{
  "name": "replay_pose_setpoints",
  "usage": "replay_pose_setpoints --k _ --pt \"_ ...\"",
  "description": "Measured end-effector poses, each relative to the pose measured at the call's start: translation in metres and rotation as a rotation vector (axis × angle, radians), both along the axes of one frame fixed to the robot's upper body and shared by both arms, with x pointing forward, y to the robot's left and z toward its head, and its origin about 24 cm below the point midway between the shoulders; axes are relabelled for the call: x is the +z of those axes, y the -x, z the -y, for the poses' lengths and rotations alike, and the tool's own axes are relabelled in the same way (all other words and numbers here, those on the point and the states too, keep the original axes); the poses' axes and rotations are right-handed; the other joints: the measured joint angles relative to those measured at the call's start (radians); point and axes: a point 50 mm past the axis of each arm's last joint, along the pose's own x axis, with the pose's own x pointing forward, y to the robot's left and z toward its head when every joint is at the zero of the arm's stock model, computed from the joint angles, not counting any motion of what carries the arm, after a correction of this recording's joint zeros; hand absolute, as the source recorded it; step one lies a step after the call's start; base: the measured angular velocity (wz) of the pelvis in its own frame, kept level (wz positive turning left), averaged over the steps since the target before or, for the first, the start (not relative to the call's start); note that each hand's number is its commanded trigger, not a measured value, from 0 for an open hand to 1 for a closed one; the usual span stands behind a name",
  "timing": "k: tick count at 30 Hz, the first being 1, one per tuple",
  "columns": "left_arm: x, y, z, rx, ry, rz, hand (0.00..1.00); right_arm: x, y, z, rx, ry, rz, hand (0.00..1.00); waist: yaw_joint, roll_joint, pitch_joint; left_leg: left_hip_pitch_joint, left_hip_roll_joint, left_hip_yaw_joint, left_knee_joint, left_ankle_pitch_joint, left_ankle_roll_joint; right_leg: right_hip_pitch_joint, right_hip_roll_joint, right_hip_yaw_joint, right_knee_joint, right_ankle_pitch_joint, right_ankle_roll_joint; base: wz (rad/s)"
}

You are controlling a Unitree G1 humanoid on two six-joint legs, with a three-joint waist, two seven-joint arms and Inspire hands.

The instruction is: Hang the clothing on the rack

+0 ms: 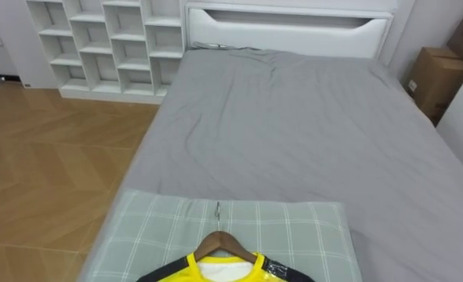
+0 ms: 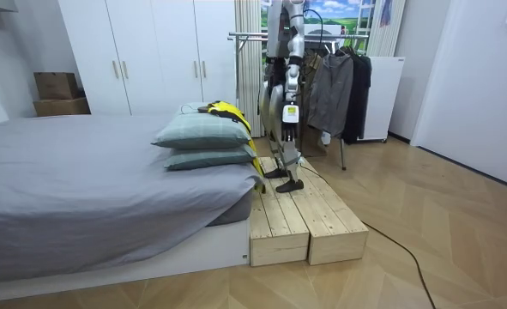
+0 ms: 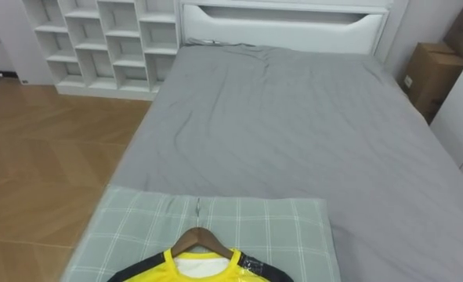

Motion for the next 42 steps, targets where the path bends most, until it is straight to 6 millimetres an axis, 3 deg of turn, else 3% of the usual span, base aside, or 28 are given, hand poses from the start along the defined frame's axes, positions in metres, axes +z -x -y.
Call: replay_pose_setpoints --k 11,19,23,27,37,42 --pt "0.003 0.013 -0.009 0.005 -0.117 -0.034 0.00 0.000 0.011 0.001 -0.008 0.025 -0.034 0.00 -0.002 0.011 0.0035 0.002 0.009 -0.003 -0.003 -0.001 0.000 0.007 0.002 -0.004 0.002 0.000 -0.001 0.01" --pt "0.014 -0.013 -0.026 0.011 -0.396 0.110 0.00 0.000 0.004 0.003 -0.049 0.054 0.009 0.00 -0.004 0.020 0.0096 -0.003 0.007 -0.014 -0.001 0.001 -0.002 0.008 -0.001 -0.027 0.001 0.001 -0.002 0.05" --pt "0.021 -0.024 -0.032 0.023 -0.544 0.186 0.00 0.001 0.003 0.003 -0.068 0.068 0.018 0.00 -0.008 0.020 0.0083 -0.004 -0.003 -0.030 -0.004 0.004 -0.001 0.010 -0.001 -0.031 -0.001 0.001 -0.002 0.07" --pt "0.026 -0.027 -0.035 0.036 -0.645 0.217 0.00 0.000 0.003 0.002 -0.053 0.075 0.020 0.00 -0.011 0.019 -0.0006 -0.003 -0.005 -0.034 0.000 0.005 0.000 0.011 -0.005 -0.044 -0.001 0.001 -0.002 0.05" --pt "0.035 -0.030 -0.045 0.047 -0.793 0.253 0.00 0.000 0.007 0.002 -0.041 0.072 0.010 0.00 -0.015 0.016 -0.0018 0.000 -0.006 -0.035 0.000 0.005 0.001 0.015 -0.007 -0.039 0.000 0.001 -0.001 0.00" --pt "0.050 -0.054 -0.053 0.019 -0.895 0.390 0.00 0.001 0.006 0.006 -0.030 0.061 0.008 0.00 -0.034 0.022 -0.0045 -0.001 -0.005 -0.045 -0.006 0.011 0.001 0.013 -0.009 -0.043 0.000 0.001 -0.002 0.00"
